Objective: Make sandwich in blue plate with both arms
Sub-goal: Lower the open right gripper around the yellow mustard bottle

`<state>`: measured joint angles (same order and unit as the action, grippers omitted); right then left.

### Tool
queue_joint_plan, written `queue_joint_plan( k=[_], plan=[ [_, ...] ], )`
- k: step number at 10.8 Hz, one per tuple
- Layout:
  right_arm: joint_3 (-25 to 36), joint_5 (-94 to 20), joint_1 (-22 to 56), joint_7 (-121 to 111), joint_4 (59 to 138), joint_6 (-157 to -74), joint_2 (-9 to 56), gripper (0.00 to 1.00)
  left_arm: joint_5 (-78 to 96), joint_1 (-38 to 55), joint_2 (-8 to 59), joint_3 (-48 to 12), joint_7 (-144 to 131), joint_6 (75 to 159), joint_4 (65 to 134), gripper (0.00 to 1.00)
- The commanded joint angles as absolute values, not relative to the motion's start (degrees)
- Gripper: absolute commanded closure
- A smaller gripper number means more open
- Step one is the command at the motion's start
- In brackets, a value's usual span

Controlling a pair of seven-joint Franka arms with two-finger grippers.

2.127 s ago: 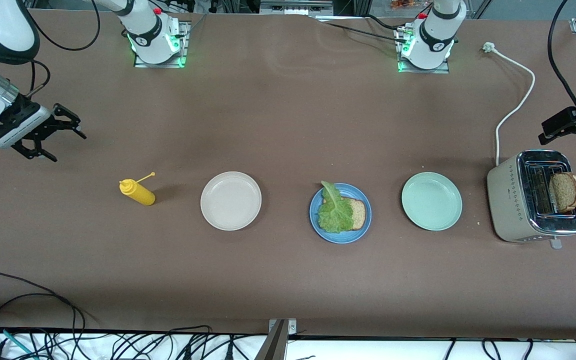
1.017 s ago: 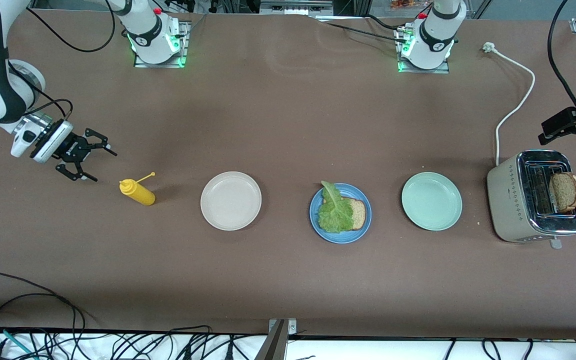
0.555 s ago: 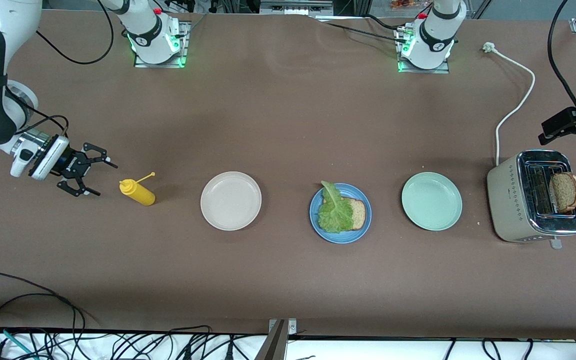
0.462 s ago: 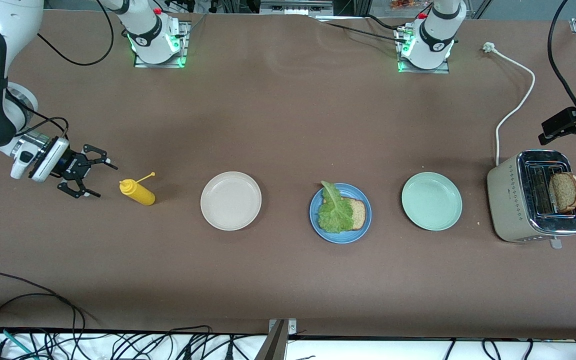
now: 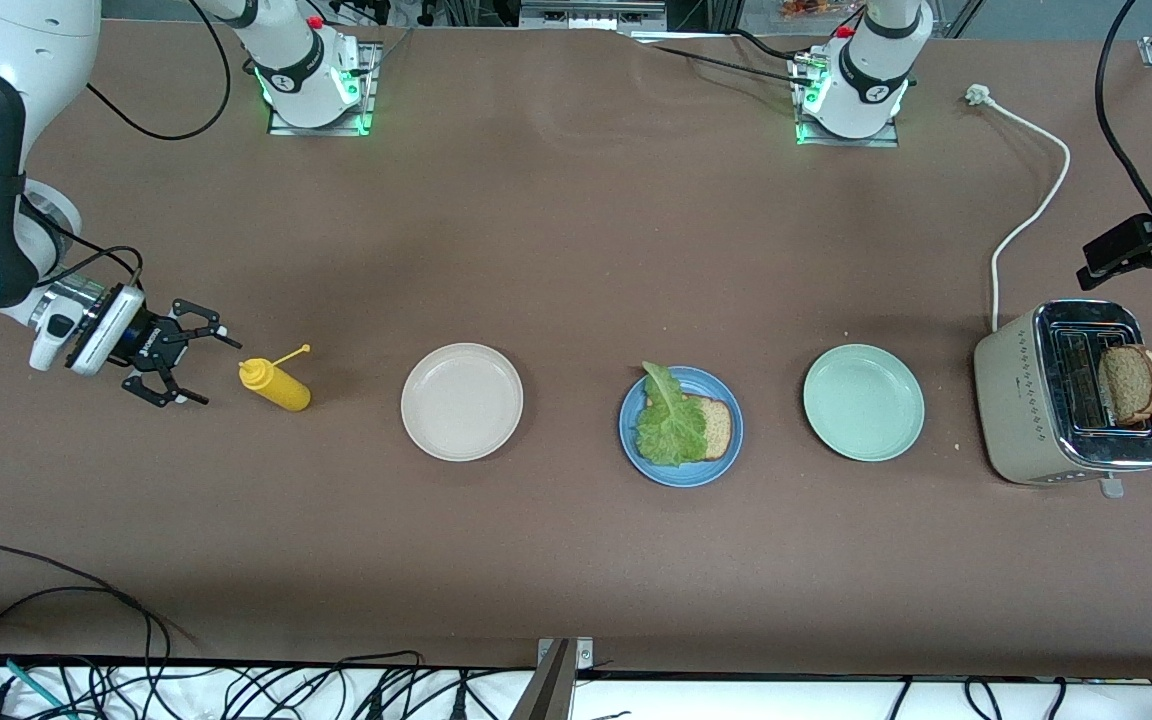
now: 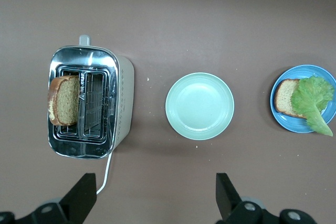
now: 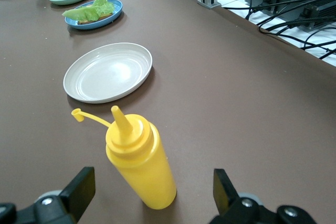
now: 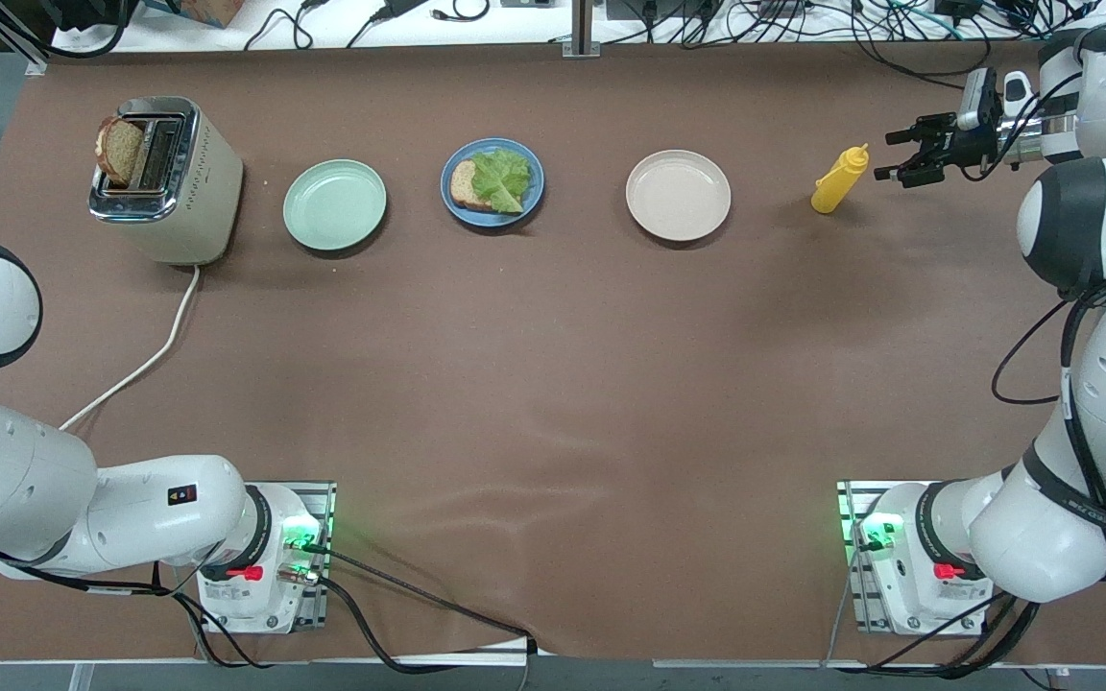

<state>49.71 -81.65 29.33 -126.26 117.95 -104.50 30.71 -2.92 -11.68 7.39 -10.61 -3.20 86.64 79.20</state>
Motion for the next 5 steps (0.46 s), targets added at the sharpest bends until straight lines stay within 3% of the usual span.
queue_joint_plan(
  k=[1,5],
  plan=[
    [48.96,-84.98,28.21,-128.66,120.13,-102.92,31.55,0.0,-1.93,-12.04,7.65,-10.72,-2.2,85.78,78.13,0.0],
    [46.68,-90.16,27.34,-134.73,121.9,-102.66,32.95,0.0,-1.93,-12.04,7.65,-10.72,-2.2,85.78,78.05,0.0]
  ],
)
